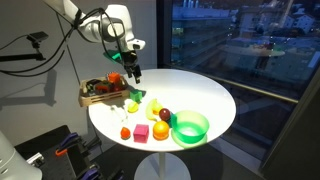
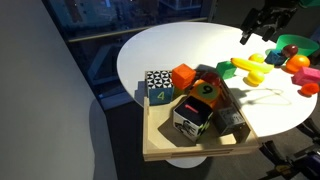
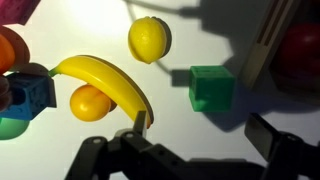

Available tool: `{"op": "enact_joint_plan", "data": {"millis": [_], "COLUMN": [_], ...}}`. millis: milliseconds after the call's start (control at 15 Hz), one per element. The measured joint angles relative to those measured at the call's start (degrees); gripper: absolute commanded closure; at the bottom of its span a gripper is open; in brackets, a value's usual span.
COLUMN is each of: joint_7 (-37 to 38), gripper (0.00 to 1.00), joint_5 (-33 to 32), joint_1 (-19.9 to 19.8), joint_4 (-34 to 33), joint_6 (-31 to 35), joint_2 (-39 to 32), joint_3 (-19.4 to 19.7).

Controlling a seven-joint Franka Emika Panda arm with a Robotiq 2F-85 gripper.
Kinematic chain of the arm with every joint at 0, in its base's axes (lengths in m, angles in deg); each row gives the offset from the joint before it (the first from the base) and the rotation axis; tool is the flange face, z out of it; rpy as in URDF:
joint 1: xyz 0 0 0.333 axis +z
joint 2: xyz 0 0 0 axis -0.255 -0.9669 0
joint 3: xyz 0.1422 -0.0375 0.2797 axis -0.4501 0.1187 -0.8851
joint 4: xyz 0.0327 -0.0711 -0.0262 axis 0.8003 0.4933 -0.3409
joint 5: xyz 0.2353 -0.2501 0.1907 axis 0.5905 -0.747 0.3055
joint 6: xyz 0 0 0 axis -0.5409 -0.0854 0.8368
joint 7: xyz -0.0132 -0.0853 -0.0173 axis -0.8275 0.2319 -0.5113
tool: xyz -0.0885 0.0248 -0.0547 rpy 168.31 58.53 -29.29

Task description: Pick up the lime green block and put it on top of both the soft block with the number six on it and the red round toy

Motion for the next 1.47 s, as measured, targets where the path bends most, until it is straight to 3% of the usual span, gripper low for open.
{"op": "enact_joint_plan", "data": {"millis": [1067,1467], "joint_7": [1.13,1.13], "gripper": [0.0,0.0], "joint_5": [-1.88,-1.9], "joint_1": [0.32,1.94], "joint_4": [-0.73,-0.86], "joint_6": [2.18,6.79], "joint_2": [-3.3,-7.77], "joint_3": [0.26,0.72]}}
